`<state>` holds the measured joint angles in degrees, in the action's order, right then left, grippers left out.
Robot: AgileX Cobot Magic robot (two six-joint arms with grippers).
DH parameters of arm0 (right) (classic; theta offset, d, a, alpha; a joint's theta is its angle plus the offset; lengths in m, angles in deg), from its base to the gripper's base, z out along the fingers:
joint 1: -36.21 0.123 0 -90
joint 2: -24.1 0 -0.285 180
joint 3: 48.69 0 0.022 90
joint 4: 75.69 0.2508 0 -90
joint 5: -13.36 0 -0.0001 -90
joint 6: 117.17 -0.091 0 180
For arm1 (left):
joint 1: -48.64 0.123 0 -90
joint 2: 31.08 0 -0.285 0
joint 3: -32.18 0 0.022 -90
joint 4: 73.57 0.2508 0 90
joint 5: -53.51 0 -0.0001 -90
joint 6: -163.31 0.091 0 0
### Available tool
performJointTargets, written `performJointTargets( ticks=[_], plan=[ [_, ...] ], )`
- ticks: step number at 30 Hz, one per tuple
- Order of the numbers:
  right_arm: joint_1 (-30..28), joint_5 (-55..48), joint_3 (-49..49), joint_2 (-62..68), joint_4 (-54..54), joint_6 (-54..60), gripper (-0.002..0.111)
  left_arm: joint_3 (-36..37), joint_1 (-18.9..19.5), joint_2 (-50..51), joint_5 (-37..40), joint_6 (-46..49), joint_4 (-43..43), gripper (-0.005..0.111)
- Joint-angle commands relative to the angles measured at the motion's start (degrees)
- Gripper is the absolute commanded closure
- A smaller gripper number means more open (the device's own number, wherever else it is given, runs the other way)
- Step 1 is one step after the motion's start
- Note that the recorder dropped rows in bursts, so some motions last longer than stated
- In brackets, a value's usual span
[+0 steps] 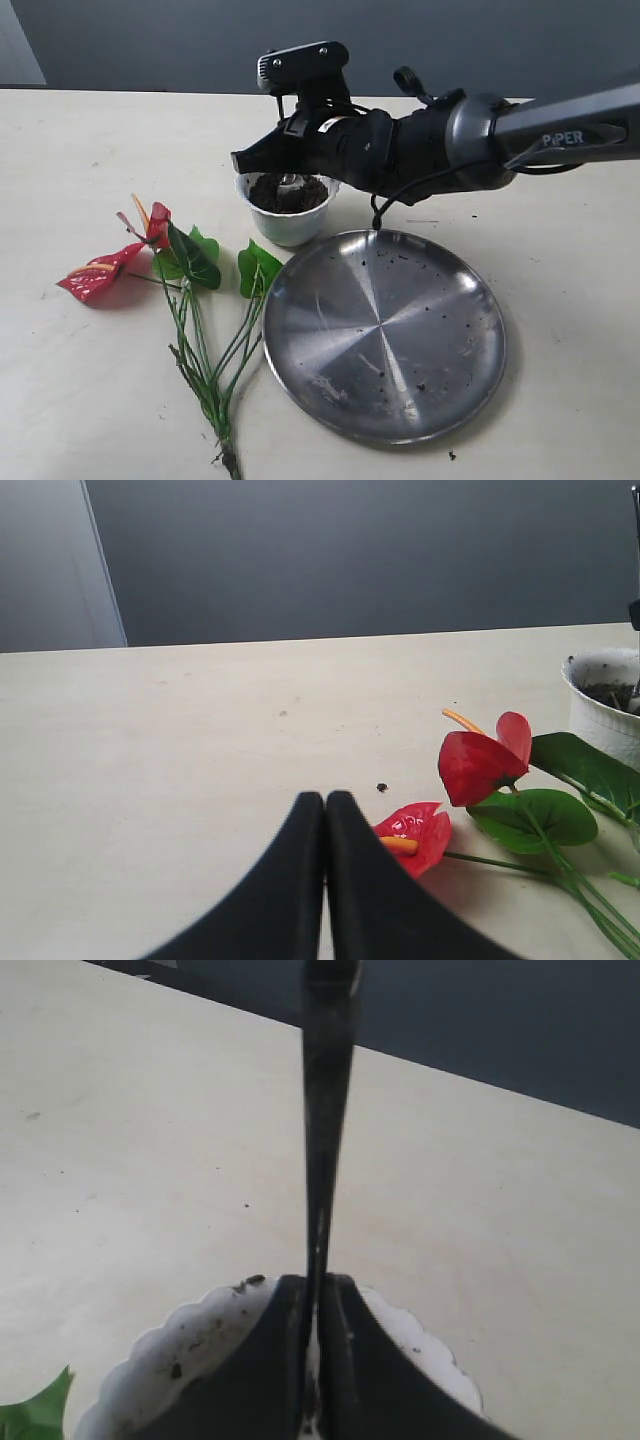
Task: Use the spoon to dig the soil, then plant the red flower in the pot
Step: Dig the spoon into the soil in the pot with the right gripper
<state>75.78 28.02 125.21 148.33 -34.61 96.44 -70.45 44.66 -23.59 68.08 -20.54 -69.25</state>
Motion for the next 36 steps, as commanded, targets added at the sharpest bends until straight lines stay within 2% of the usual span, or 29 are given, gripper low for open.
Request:
performJointTargets(
  ticks=[1, 8, 18, 36],
  plan=[
    [-0.2, 1.0, -0.5, -4.4, -1.4, 0.1, 0.109, -0.2, -0.3, 0.3, -0.5, 0.0, -0.1, 0.105],
    [-0.2, 1.4, -0.5, -12.1, -4.9, 0.1, 0.109, -0.2, -0.3, 0.3, -0.5, 0.0, -0.1, 0.105],
    [-0.2, -2.1, -0.5, 2.7, -4.5, -4.2, 0.109, -0.2, -0.3, 0.3, -0.5, 0.0, -0.1, 0.105],
    [-0.2, -1.9, -0.5, 2.2, -4.7, -5.2, 0.109, -0.2, -0.3, 0.3, -0.5, 0.0, -0.1, 0.105]
  ],
)
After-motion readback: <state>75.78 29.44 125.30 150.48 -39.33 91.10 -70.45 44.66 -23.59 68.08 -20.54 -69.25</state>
